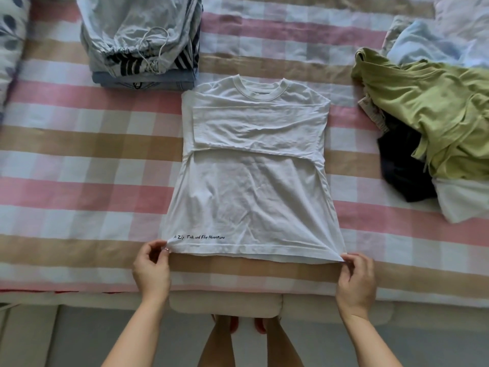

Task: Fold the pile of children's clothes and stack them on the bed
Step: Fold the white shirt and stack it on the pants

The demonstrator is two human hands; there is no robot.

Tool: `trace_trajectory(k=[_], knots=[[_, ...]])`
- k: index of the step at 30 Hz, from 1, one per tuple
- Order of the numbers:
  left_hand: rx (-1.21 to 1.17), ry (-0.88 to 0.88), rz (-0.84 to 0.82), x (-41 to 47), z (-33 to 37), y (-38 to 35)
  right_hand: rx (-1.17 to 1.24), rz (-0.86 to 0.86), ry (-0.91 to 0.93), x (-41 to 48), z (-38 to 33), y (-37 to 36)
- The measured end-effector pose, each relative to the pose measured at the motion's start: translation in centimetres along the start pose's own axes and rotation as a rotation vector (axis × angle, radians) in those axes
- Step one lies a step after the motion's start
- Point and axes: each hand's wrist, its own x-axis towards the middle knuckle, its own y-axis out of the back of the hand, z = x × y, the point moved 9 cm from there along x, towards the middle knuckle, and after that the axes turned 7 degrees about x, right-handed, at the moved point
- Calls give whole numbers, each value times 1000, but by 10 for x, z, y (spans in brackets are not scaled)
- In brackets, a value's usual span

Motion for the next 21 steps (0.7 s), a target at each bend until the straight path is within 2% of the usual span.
trace_trajectory(k=[3,7,10,12,14,16,18,19,21], knots=[[20,21,-23,4,1,1,13,-50,-11,2,3,-4],[-24,1,-32,11,16,-1,151,-47,-88,12,-4,-9],[78,-17,-112,21,23,-11,118,-105,-191,23,1,-18],[67,-16,-176,26,28,-17,159,-203,-255,29,3,-27],[-73,-12,-277,30,36,-24,284,-343,-236,35,-6,-35],[-99,-51,-371,35,45,-27,394,-454,-222,40,-12,-38],[56,-202,-387,39,56,-24,378,-492,-174,44,-15,-35],[176,-345,-333,41,66,-18,300,-474,-94,48,-18,-29],[356,-694,-233,31,90,-10,60,-419,183,50,-33,-17]])
